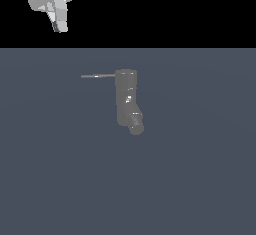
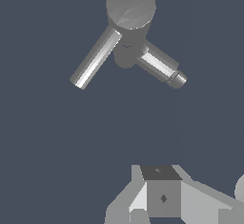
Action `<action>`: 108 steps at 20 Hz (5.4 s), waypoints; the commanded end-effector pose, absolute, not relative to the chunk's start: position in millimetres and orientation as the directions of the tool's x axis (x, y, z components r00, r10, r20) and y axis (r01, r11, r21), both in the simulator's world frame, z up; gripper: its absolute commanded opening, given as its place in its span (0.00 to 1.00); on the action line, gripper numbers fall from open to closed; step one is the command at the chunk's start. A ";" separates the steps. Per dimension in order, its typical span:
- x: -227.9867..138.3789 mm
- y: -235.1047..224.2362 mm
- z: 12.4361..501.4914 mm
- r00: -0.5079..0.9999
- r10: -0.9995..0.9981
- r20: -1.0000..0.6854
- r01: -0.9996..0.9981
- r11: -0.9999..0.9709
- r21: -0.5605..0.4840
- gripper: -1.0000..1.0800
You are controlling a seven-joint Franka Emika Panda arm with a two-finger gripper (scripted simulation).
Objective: Turn on the faucet by rotating a designated handle.
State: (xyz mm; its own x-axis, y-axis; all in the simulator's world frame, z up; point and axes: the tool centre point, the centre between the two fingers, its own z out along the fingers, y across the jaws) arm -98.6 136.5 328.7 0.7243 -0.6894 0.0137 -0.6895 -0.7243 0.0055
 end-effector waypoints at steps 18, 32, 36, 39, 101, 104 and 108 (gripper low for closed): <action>4.6 153.6 249.8 0.413 -0.911 0.005 -0.911 -0.413 0.000 0.00; 65.3 143.3 206.1 0.204 -0.979 0.002 -0.979 -0.204 0.000 0.00; 71.7 141.3 202.1 0.181 -0.983 0.001 -0.983 -0.181 0.000 0.00; 73.0 140.8 201.6 0.177 -0.984 0.000 -0.984 -0.177 0.000 0.00; -65.9 59.8 201.7 0.175 -0.984 0.000 -0.984 -0.175 -0.001 0.00; -72.6 50.6 201.7 0.176 -0.984 0.000 -0.984 -0.176 -0.001 0.00; -81.6 38.1 201.8 0.176 -0.984 0.000 -0.984 -0.176 -0.001 0.00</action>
State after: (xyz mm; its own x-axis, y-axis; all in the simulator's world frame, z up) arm -77.2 48.0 201.5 0.1852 -0.9827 -0.0013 -0.9827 -0.1852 -0.0028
